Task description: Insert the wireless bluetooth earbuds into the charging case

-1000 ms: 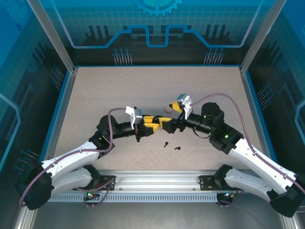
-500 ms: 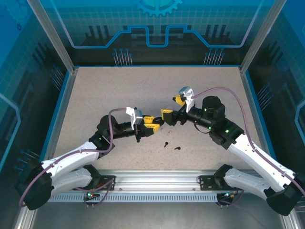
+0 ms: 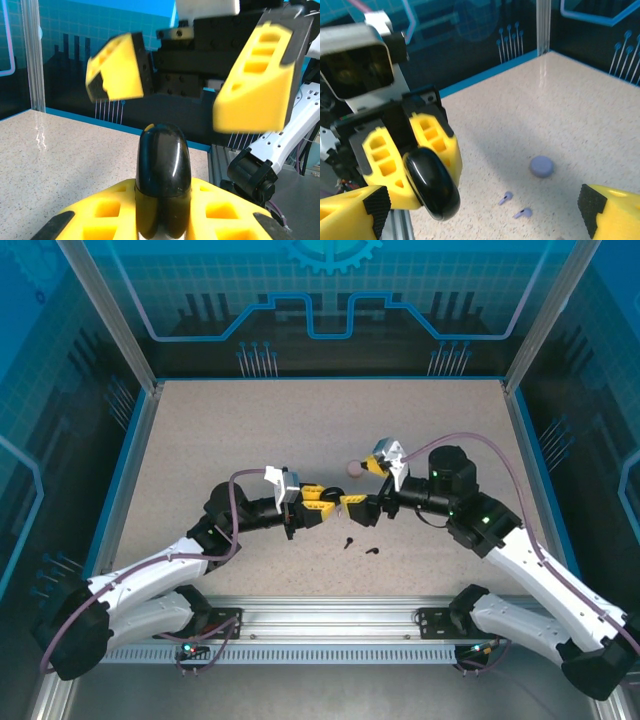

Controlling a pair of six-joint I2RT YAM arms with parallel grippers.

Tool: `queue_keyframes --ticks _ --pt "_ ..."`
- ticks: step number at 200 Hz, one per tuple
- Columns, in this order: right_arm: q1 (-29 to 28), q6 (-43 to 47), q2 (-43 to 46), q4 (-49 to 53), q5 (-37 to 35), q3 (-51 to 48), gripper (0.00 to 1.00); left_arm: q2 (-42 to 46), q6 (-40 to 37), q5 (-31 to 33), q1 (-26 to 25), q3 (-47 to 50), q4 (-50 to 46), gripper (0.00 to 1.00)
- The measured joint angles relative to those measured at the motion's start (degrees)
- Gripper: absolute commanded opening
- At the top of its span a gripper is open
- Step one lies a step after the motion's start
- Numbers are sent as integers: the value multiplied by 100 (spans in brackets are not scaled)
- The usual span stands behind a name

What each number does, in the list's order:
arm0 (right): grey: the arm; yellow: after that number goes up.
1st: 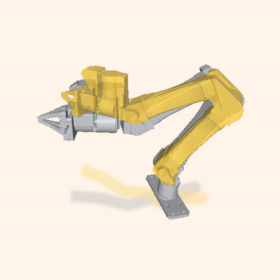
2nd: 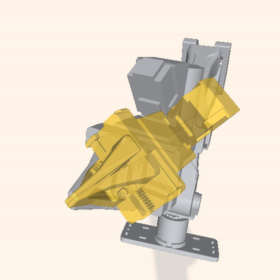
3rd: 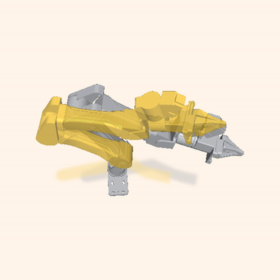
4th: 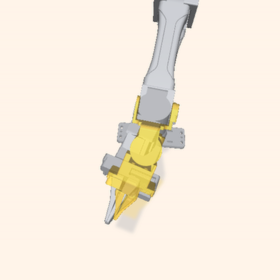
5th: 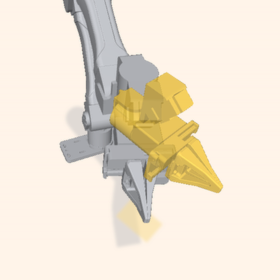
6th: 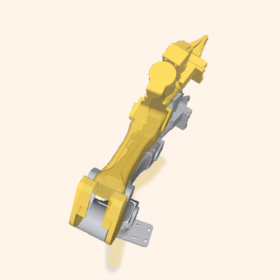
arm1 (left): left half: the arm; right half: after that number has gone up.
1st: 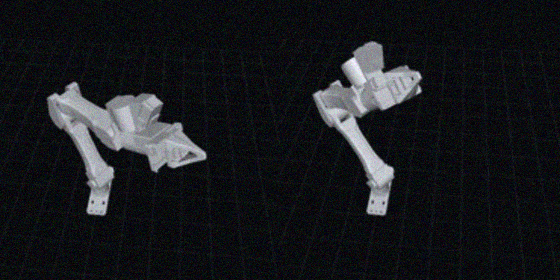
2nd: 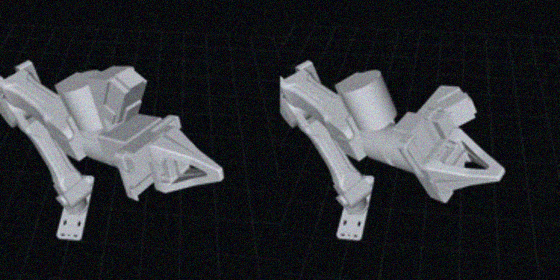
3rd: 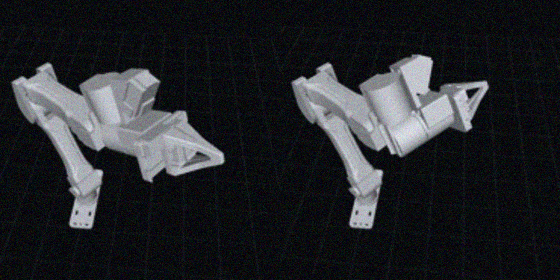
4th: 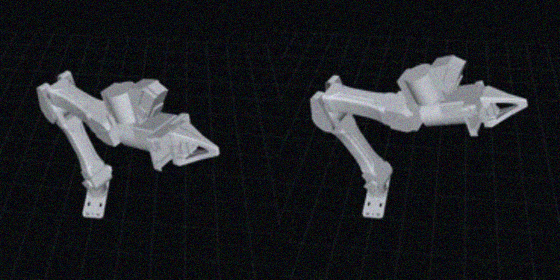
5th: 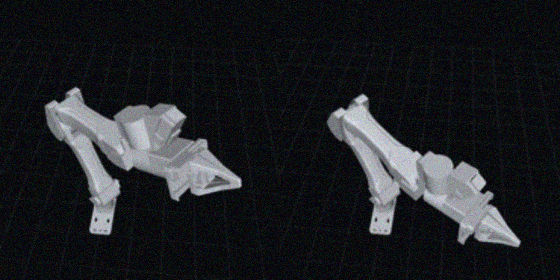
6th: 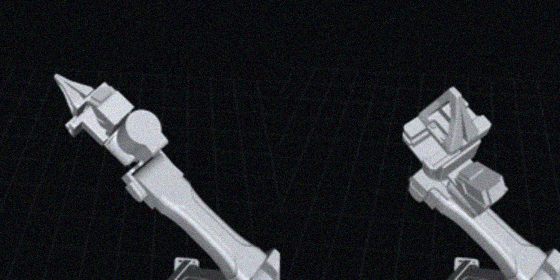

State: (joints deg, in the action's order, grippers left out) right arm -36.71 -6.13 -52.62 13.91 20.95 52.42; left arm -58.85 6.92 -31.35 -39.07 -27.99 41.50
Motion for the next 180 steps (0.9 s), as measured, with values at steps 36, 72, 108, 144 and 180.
queue_keyframes --ticks 36,72,108,144,180 --pt "-31 24 -455 20 118 17 95 11 -2 39 4 0 -59 3" --pt "-37 46 -601 26 118 157 92 61 -9 160 35 7 -131 3" --pt "-37 66 -643 70 120 271 90 129 -131 227 33 7 -144 2" --pt "-20 83 -702 177 90 398 90 129 -212 256 33 7 -245 2" --pt "79 81 -754 188 -55 568 90 129 -284 151 -28 7 -291 2"
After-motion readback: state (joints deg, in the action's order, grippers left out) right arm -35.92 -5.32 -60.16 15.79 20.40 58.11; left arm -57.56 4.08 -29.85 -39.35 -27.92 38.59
